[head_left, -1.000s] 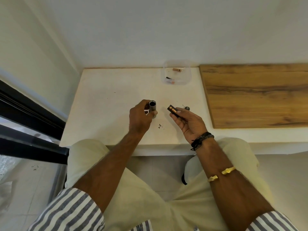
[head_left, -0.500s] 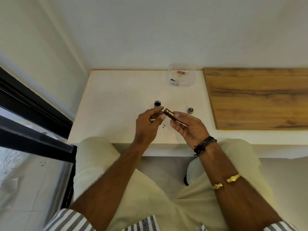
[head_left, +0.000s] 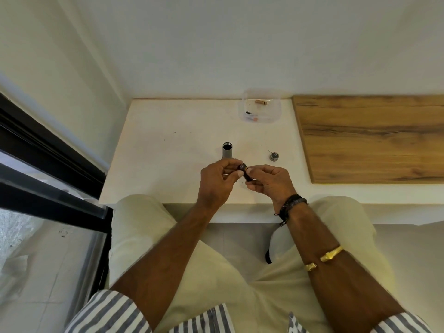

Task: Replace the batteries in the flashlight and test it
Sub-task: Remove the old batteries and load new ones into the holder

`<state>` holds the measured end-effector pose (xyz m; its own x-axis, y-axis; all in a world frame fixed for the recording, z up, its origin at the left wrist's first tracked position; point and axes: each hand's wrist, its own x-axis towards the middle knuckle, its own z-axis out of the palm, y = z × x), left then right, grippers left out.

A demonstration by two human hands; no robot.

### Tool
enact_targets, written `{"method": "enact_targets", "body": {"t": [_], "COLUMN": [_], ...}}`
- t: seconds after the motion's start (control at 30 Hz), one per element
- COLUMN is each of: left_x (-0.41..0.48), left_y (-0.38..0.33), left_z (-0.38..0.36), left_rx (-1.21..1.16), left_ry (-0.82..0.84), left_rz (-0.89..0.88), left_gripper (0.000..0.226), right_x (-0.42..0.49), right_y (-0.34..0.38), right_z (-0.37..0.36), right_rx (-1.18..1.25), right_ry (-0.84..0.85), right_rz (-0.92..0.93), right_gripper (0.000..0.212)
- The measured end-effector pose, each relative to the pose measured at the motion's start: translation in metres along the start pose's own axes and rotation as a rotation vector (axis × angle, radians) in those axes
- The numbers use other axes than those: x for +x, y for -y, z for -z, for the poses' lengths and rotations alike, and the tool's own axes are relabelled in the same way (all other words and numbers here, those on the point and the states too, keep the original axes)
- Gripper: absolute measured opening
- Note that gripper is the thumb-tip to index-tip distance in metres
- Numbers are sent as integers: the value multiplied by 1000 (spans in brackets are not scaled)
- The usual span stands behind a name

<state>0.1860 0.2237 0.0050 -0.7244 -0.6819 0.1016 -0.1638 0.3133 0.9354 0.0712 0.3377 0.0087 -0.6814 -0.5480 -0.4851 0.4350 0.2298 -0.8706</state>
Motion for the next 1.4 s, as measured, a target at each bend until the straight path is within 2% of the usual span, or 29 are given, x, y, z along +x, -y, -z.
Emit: {"method": "enact_targets", "body": {"t": [0.47, 0.67, 0.87, 1.03, 1.2, 1.33, 1.4], "left_x": [-2, -1, 1, 1, 2, 4, 5], "left_y": [10, 9, 9, 8, 10, 12, 13], "left_z": [-7, -7, -7, -7, -9, -11, -11], "left_rx": [175, 227, 186, 126, 78, -16, -214], "left_ry": [114, 61, 3, -47, -57, -78, -33], "left_rz": [-72, -182, -127, -72, -18, 91, 229], "left_gripper": [31, 28, 25, 23, 23, 19, 19], "right_x": [3, 3, 2, 1, 1, 4, 7], "right_y": [-2, 1, 0, -1, 0, -1, 0], "right_z": [1, -1, 0, -1, 1, 2, 4], "right_rx": [-21, 60, 93, 38, -45, -109, -87], "right_ry": [-29, -35, -3, 15, 12, -65, -113], "right_rz": [-80, -79, -45, 8, 74, 157, 178], "right_gripper": [9, 15, 3, 19, 15, 16, 19]}}
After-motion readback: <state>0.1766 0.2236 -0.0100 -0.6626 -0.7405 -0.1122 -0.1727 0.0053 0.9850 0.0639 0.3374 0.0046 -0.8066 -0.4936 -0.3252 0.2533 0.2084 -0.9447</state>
